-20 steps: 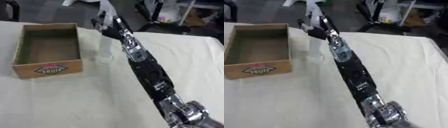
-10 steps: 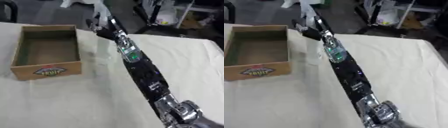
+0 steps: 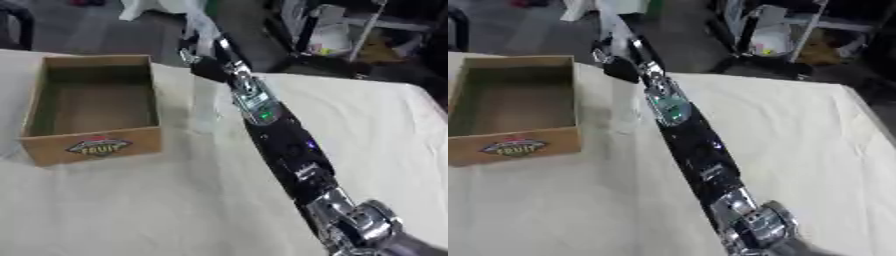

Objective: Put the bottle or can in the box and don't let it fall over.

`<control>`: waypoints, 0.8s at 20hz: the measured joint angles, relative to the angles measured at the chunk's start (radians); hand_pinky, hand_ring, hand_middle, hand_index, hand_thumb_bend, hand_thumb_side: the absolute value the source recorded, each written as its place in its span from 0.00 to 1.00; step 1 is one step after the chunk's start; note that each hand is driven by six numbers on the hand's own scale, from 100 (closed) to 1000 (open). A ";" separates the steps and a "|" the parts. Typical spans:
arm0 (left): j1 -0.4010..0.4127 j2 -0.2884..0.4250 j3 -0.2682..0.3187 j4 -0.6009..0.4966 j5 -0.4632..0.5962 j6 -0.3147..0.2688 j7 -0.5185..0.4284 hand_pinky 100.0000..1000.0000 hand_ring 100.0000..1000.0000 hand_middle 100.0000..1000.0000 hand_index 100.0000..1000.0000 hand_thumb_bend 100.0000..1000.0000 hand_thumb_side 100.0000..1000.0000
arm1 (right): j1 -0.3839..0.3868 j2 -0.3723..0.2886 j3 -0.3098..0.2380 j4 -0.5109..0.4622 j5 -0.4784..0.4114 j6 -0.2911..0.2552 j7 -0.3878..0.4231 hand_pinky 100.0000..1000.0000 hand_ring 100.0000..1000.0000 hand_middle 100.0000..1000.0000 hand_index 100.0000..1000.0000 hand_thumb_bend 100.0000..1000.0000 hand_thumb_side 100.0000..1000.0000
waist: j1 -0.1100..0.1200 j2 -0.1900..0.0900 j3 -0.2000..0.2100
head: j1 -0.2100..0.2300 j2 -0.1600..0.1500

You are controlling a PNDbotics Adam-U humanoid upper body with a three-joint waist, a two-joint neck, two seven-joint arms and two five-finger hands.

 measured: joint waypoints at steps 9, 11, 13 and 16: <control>0.002 0.000 0.000 0.005 0.000 0.000 0.001 0.59 0.95 0.83 0.82 0.30 0.72 | 0.000 -0.007 0.003 0.001 -0.012 0.013 -0.050 0.41 0.41 0.36 0.54 0.00 0.00 | 0.000 -0.003 0.000 | 0.000 -0.001; 0.004 0.000 0.000 0.006 0.000 0.000 0.002 0.59 0.95 0.83 0.82 0.30 0.72 | 0.000 -0.008 0.008 -0.003 -0.016 0.016 -0.052 0.41 0.41 0.35 0.54 0.00 0.00 | 0.000 -0.005 0.000 | 0.000 -0.001; 0.007 0.000 0.000 0.006 0.000 0.000 0.002 0.59 0.95 0.83 0.82 0.30 0.72 | -0.005 -0.011 0.013 -0.013 -0.021 0.017 -0.052 0.41 0.41 0.35 0.53 0.00 0.00 | 0.003 -0.009 0.000 | 0.000 -0.001; 0.008 -0.001 0.001 0.006 0.000 0.000 0.002 0.59 0.95 0.83 0.82 0.30 0.72 | -0.022 -0.013 0.022 -0.036 -0.032 0.018 -0.053 0.41 0.40 0.34 0.52 0.00 0.00 | 0.005 -0.014 0.001 | 0.000 0.001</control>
